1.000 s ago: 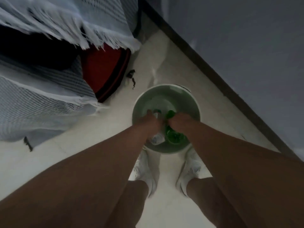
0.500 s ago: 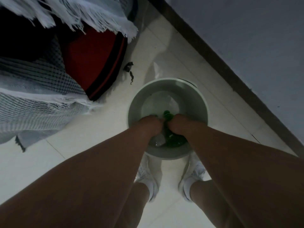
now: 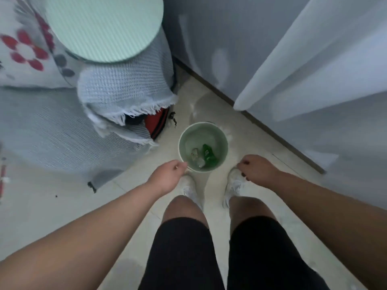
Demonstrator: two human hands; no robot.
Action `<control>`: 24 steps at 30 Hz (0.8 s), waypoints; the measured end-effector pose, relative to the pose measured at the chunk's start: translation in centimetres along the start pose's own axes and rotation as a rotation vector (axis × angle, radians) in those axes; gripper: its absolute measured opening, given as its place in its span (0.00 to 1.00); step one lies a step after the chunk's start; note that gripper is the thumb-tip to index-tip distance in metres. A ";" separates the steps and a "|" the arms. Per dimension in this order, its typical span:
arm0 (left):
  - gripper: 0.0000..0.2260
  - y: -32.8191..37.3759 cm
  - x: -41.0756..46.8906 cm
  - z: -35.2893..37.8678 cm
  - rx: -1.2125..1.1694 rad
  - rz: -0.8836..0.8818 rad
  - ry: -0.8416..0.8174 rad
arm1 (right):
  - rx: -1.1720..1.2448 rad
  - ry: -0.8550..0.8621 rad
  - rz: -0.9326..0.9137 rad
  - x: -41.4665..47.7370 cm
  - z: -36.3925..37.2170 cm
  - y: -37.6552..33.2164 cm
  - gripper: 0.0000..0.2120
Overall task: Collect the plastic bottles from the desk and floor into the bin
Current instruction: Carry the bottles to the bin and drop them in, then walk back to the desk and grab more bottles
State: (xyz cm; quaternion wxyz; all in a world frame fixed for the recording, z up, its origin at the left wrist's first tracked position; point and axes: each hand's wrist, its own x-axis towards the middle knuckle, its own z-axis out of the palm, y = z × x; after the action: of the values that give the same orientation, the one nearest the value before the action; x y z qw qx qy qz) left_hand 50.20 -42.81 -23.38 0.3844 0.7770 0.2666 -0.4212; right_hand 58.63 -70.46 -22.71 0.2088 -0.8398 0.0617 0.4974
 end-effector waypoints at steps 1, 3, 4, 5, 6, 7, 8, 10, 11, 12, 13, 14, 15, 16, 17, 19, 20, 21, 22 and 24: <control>0.22 0.4 -2.9 -1.3 -0.013 0.013 -0.008 | 0.050 0.026 0.026 -3.3 -1.1 0.2 0.13; 0.22 1.0 -7.6 -3.8 -0.034 0.054 -0.026 | 0.146 0.108 0.061 -9.2 -2.5 1.0 0.13; 0.21 1.0 -9.2 -4.7 -0.048 0.063 -0.030 | 0.185 0.141 0.077 -11.3 -2.7 1.6 0.12; 0.21 1.2 -10.8 -5.9 -0.055 0.073 -0.025 | 0.238 0.172 0.107 -13.7 -2.6 2.2 0.12; 0.20 1.4 -12.2 -6.9 -0.061 0.078 -0.015 | 0.302 0.189 0.142 -16.0 -2.3 2.8 0.11; 0.20 1.7 -13.4 -7.8 -0.064 0.086 -0.008 | 0.378 0.206 0.184 -18.3 -1.8 3.6 0.09; 0.20 2.2 -14.3 -8.5 -0.064 0.099 -0.005 | 0.453 0.229 0.224 -20.7 -1.1 4.3 0.08; 0.20 3.0 -15.4 -9.7 -0.053 0.134 -0.004 | 0.610 0.282 0.296 -24.7 0.8 5.9 0.09; 0.20 3.5 -16.0 -10.0 -0.023 0.151 -0.017 | 0.700 0.313 0.333 -27.0 2.0 6.7 0.10; 0.20 4.1 -16.5 -10.0 0.017 0.172 -0.035 | 0.784 0.350 0.371 -29.3 3.4 7.6 0.11; 0.19 4.8 -16.8 -9.8 0.058 0.197 -0.055 | 0.846 0.389 0.403 -31.4 5.0 8.4 0.11; 0.19 5.1 -16.9 -9.7 0.092 0.216 -0.070 | 0.892 0.414 0.425 -33.0 6.8 9.2 0.11; 0.18 5.8 -17.1 -9.3 0.131 0.246 -0.090 | 0.938 0.448 0.451 -34.8 9.0 10.0 0.11; 0.18 6.4 -17.3 -8.7 0.173 0.272 -0.112 | 0.979 0.486 0.480 -36.5 11.1 10.8 0.11; 0.18 7.1 -17.6 -8.0 0.233 0.297 -0.136 | 1.025 0.525 0.518 -38.1 13.4 11.6 0.11; 0.17 8.2 -17.9 -6.3 0.383 0.345 -0.185 | 1.129 0.596 0.596 -40.7 18.1 13.0 0.11; 0.17 8.8 -18.3 -5.1 0.453 0.366 -0.215 | 1.194 0.634 0.646 -42.2 20.6 13.7 0.11; 0.17 9.4 -18.7 -3.7 0.500 0.380 -0.249 | 1.261 0.676 0.692 -43.5 23.2 14.2 0.10; 0.17 10.0 -19.1 -2.0 0.543 0.393 -0.277 | 1.326 0.718 0.738 -44.8 25.9 14.8 0.10; 0.17 11.1 -20.2 1.3 0.661 0.446 -0.300 | 1.438 0.789 0.810 -46.6 31.1 15.4 0.10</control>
State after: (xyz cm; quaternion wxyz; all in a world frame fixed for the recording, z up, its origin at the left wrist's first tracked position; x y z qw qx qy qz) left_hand 47.70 -51.95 -2.32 0.2307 0.8272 -0.1161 -0.4990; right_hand 5.49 -76.47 -0.03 0.4547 -0.5307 0.7135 0.0513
